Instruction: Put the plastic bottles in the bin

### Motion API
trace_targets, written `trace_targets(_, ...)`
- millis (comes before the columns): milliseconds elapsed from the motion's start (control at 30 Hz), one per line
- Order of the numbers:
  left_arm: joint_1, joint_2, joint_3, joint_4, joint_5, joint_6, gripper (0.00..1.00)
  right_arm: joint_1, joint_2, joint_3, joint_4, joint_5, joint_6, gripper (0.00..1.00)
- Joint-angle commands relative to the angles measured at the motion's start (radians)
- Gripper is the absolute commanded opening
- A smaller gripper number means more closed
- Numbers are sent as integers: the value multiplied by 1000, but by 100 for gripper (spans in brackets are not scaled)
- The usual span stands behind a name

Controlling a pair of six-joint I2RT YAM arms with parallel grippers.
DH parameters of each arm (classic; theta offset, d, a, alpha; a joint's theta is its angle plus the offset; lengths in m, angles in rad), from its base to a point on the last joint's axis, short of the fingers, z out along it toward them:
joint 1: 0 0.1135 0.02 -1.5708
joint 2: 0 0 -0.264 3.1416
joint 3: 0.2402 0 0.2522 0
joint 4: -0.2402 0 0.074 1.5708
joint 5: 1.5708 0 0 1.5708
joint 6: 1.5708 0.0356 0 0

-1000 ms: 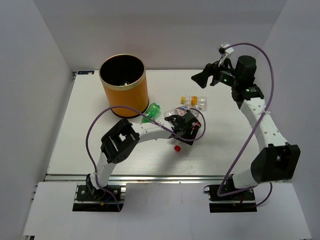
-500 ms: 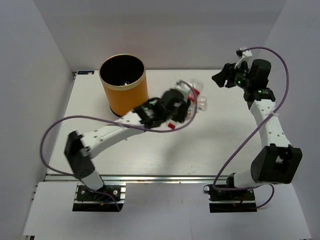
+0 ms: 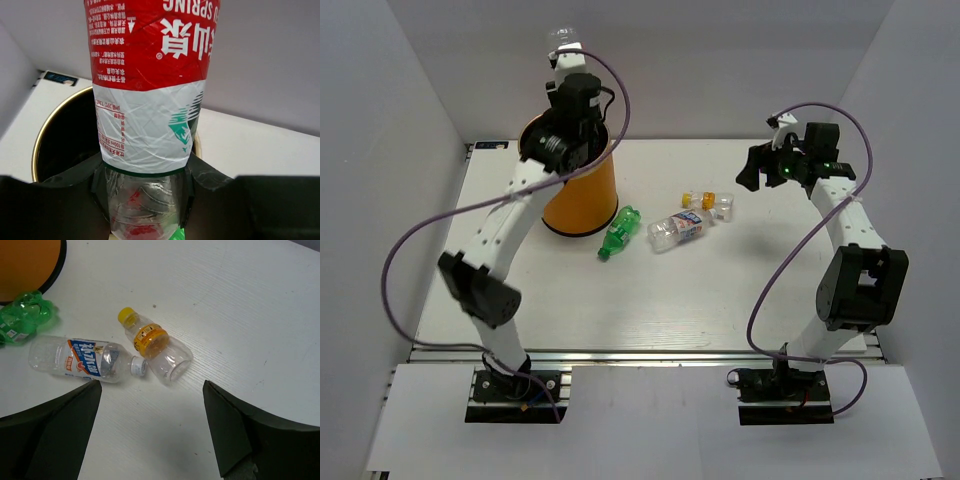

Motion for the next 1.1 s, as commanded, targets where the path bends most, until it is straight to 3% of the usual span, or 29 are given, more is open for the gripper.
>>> trace_targets(0,84,122,147,-100,-51,-18,17,6,-16,40,-3,-46,-45,88)
trace_targets(167,187,292,301,-140,-42,-41,21,7,19,76,-17,-75,-109,90)
trace_targets(267,217,317,354,-201,-8,-76,48,10,79,128,-56,-103,-197,90)
trace_targets(300,233,317,331,-220,10,-87,70,12,94,168,-82,-106,-233,90)
trace_targets(333,242,317,309,-220,25,-87,81,12,150,216,-98,-109,-266,90)
trace_targets(433,242,247,193,-172,100,-75,99,21,243,369,-185,-83,-321,90)
trace_targets(500,216,201,113,-108,125,-7,99,36,344,464,-251,-45,-346,90)
trace_targets(600,181,95,20,-57,316,88,99,93,430,538,-282,3,-444,89)
trace_targets(733,121,0,-51,-28,693,214,99,147,508,581,-365,24,-586,89)
trace_targets(800,80,-34,-71,-51,817,248,99,173,530,596,-383,21,-610,89)
trace_targets(867,56,-59,-128,-80,872,248,99,188,547,607,-385,16,-628,88)
trace_targets(1067,-9,-166,-361,-89,843,194,99,219,616,612,-405,82,-651,88)
